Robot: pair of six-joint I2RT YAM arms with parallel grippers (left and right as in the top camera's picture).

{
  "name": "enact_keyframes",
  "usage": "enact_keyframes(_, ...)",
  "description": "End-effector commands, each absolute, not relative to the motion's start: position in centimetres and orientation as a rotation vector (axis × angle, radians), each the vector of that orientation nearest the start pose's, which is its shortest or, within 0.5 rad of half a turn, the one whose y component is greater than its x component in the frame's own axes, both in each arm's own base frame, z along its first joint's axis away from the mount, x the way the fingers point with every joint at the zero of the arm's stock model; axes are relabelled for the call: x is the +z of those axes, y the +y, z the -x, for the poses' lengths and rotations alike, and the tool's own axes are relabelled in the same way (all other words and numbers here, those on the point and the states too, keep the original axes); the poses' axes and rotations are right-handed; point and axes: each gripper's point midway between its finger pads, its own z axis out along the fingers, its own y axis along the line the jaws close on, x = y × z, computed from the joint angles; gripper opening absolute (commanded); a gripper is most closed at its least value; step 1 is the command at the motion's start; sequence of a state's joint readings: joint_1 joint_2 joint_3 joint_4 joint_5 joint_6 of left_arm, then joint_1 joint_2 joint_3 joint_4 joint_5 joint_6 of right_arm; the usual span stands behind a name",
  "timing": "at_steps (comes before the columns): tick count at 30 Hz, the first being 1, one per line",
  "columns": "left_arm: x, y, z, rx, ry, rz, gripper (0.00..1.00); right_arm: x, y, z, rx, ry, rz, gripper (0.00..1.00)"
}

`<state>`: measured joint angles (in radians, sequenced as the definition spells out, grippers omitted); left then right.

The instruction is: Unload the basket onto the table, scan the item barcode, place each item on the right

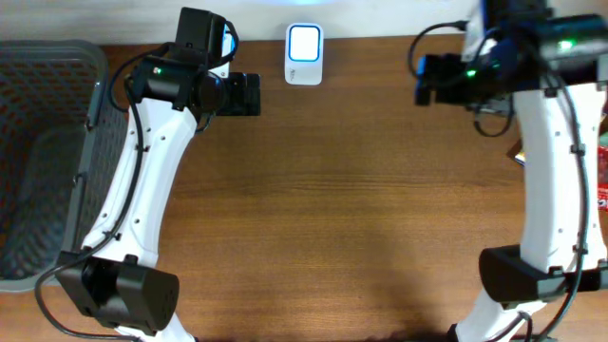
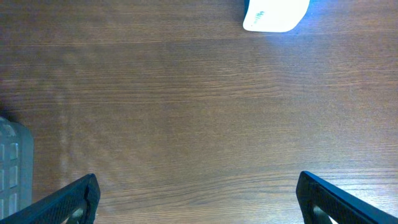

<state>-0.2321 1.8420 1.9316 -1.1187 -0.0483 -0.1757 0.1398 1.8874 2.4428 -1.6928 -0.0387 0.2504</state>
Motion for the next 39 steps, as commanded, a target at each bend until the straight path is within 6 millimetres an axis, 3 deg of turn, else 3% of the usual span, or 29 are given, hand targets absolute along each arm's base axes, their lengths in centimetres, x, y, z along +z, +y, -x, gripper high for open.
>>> enact_keyframes(1, 24.0, -9.5, -44.6, -0.09, 2.598, -0.058, 0.99, 35.2, 9.5, -33.0, 0.178, 2.649, 0.052, 0.99)
enact_keyframes(4, 24.0, -9.5, -44.6, -0.09, 2.598, -0.058, 0.99, 33.0, 10.5, -27.3, 0.137, 2.73, 0.184, 0.99)
enact_keyframes(7, 24.0, -9.5, -44.6, -0.09, 2.598, -0.058, 0.99, 31.1, 11.0, -26.2, 0.176, 2.808, 0.206, 0.99)
enact_keyframes(10, 24.0, -9.5, -44.6, -0.09, 2.598, -0.058, 0.99, 31.0, 10.7, -26.3, 0.144, 2.8, 0.243, 0.98)
enact_keyframes(14, 24.0, -9.5, -44.6, -0.09, 2.598, -0.058, 0.99, 32.7, 9.3, -25.7, 0.085, 2.724, 0.224, 0.99)
enact_keyframes(18, 24.0, -9.5, -44.6, -0.09, 2.598, -0.058, 0.99, 33.5, 9.3, -25.7, 0.072, 2.656, 0.345, 0.98)
enact_keyframes(23, 24.0, -9.5, -44.6, -0.09, 2.598, -0.058, 0.99, 37.7, 8.6, -24.1, 0.113, 2.406, 0.391, 0.98)
enact_keyframes(25, 24.0, -9.5, -44.6, -0.09, 2.598, -0.058, 0.99, 36.3, 7.5, -23.7, 0.1, 2.35, 0.379, 0.98)
enact_keyframes(28, 24.0, -9.5, -44.6, -0.09, 2.598, -0.058, 0.99, 30.4, 5.3, -24.1, 0.134, 2.273, 0.238, 0.98)
enact_keyframes(31, 24.0, -9.5, -44.6, -0.09, 2.598, -0.058, 0.99, 26.4, 5.2, -23.5, 0.211, 2.098, 0.246, 0.99)
enact_keyframes(35, 24.0, -9.5, -44.6, -0.09, 2.598, -0.058, 0.99, 23.3, 4.6, -24.2, 0.174, 1.85, 0.279, 0.98)
enact_keyframes(39, 24.0, -9.5, -44.6, -0.09, 2.598, -0.058, 0.99, 21.9, 4.0, -24.6, 0.108, 1.608, 0.257, 0.98)
